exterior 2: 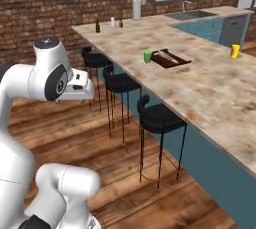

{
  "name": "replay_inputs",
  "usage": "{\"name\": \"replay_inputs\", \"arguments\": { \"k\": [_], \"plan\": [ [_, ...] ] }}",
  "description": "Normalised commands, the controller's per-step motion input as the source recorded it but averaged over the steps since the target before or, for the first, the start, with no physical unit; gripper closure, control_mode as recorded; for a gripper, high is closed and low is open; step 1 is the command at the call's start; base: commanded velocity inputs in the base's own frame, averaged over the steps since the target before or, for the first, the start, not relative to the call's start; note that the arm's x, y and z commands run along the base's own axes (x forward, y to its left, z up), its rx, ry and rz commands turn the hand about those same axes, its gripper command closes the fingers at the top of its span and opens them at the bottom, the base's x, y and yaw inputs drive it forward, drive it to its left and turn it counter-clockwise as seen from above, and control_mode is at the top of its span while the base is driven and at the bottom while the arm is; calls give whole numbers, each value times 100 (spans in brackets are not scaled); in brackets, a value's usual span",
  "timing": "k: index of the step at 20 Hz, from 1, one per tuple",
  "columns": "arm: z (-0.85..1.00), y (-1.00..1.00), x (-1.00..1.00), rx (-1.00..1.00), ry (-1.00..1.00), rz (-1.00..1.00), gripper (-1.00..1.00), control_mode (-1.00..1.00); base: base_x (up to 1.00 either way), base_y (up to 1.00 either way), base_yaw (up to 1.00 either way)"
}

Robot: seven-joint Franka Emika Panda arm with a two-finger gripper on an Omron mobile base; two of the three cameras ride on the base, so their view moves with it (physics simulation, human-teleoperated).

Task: Place the drinks on the dining counter in a tight cluster.

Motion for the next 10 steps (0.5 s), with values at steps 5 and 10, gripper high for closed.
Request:
{"name": "replay_inputs", "arguments": {
  "k": [5, 10],
  "plan": [
    [0, 0, 0, 0, 0, 0, -100, 100, 42, 100, -16],
    [0, 0, 0, 0, 0, 0, -100, 100, 58, 100, -22]
  ]
}}
